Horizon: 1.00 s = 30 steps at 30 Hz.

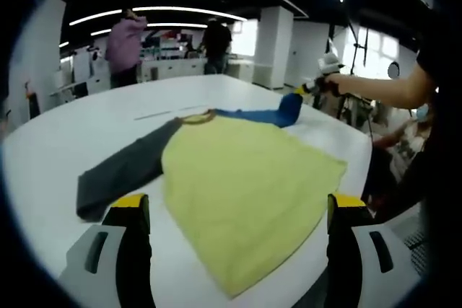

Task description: Fold the garment on the visible template until the final outline fits inside the template.

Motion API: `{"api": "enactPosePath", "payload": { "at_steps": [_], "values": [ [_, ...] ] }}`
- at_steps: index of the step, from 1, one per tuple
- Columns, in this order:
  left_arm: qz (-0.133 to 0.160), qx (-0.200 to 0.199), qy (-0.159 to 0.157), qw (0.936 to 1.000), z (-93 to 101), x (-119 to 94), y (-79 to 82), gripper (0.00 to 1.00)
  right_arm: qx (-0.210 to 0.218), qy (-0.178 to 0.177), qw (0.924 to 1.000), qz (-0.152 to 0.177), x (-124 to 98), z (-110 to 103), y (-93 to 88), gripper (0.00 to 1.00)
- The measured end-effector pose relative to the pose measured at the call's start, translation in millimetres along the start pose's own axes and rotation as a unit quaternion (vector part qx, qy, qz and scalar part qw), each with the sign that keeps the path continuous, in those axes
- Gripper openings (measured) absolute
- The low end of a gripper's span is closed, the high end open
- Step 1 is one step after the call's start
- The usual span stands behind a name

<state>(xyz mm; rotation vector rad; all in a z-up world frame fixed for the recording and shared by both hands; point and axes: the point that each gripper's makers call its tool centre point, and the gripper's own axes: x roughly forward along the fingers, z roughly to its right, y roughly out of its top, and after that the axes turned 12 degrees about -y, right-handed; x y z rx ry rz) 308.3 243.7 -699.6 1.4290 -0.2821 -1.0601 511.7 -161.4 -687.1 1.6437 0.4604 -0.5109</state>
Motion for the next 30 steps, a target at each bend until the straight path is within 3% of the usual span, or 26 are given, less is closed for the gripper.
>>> {"api": "enactPosePath", "payload": {
  "at_steps": [17,30],
  "values": [
    [0.002,-0.004,0.003,1.0000,-1.5,-3,-3.3,0.99,0.001,0.041,0.9992,0.000,31,-39,7.4,0.00],
    [-0.001,-0.001,0.005,1.0000,-3.3,-4,-5.6,0.99,0.007,0.067,0.9977,-0.003,38,-76,6.8,0.00]
  ]
}}
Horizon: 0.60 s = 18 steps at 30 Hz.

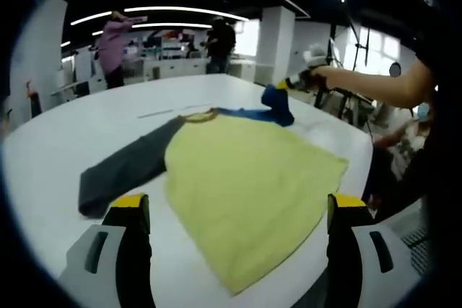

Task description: Fold the garment on the visible template until the final outline fits inside the template.

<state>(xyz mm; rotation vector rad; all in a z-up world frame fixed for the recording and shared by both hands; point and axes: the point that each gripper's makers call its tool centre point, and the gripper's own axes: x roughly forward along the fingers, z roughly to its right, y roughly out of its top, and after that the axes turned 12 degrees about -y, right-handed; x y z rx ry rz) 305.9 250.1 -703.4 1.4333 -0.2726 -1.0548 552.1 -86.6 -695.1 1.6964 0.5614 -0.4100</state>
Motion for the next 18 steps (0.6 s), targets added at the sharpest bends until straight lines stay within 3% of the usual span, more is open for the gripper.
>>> {"api": "enactPosePath", "payload": {
  "at_steps": [18],
  "values": [
    [-0.007,0.001,0.003,1.0000,0.8,1,-3.1,0.99,0.005,0.036,0.9993,-0.002,11,-55,-6.7,0.00]
  ]
}}
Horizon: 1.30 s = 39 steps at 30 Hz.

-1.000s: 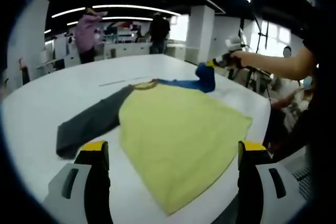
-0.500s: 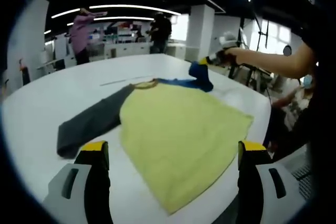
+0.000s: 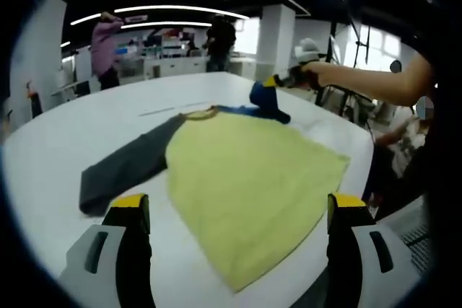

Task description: Fold the garment on the visible template until the final outline fits inside the template.

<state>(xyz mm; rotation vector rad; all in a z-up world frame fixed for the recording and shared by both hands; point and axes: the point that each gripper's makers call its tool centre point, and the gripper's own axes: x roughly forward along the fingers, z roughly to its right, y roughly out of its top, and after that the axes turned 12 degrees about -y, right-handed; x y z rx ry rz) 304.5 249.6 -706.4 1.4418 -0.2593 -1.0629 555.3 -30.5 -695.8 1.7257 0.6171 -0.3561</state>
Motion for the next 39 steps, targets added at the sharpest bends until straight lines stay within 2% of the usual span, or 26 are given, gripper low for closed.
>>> {"api": "enactPosePath", "payload": {
  "at_steps": [22,30,39],
  "values": [
    [0.000,0.001,0.003,1.0000,-3.1,0,-1.9,0.99,0.003,0.034,0.9994,-0.011,21,-56,-9.2,0.00],
    [0.011,-0.002,-0.006,0.9999,-0.9,3,0.1,0.99,-0.010,0.037,0.9990,-0.020,29,-78,-18.2,0.00],
    [0.010,0.005,-0.004,0.9999,-0.2,2,3.1,0.99,-0.027,0.054,0.9975,-0.038,40,-101,-29.6,0.00]
  ]
}}
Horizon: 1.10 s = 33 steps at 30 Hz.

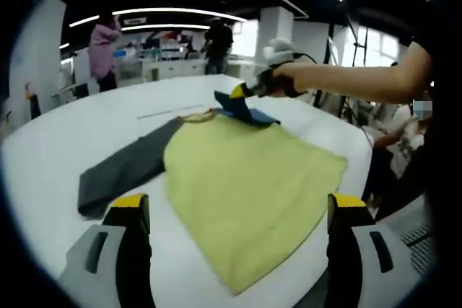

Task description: Fold the garment on the visible template until the final outline fits inside the template.

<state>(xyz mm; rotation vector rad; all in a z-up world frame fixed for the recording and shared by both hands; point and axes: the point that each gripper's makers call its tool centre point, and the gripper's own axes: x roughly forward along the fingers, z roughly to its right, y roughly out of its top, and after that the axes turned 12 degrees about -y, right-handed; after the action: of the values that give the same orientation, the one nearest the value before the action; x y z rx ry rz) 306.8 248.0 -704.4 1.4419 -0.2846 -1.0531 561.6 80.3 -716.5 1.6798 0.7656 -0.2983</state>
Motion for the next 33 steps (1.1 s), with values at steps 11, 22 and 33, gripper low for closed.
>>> {"api": "enactPosePath", "payload": {
  "at_steps": [11,22,33],
  "values": [
    [0.001,-0.004,0.007,1.0000,-1.5,-3,-2.4,0.99,-0.006,0.020,0.9998,-0.003,14,-26,2.8,0.00],
    [0.001,-0.009,0.016,0.9998,-8.6,-7,-7.5,0.99,-0.028,0.047,0.9983,-0.018,24,-54,-13.1,0.00],
    [-0.001,-0.014,0.017,0.9997,-11.0,-9,-14.9,0.99,-0.052,0.061,0.9950,-0.059,41,-61,-45.9,0.00]
  ]
}}
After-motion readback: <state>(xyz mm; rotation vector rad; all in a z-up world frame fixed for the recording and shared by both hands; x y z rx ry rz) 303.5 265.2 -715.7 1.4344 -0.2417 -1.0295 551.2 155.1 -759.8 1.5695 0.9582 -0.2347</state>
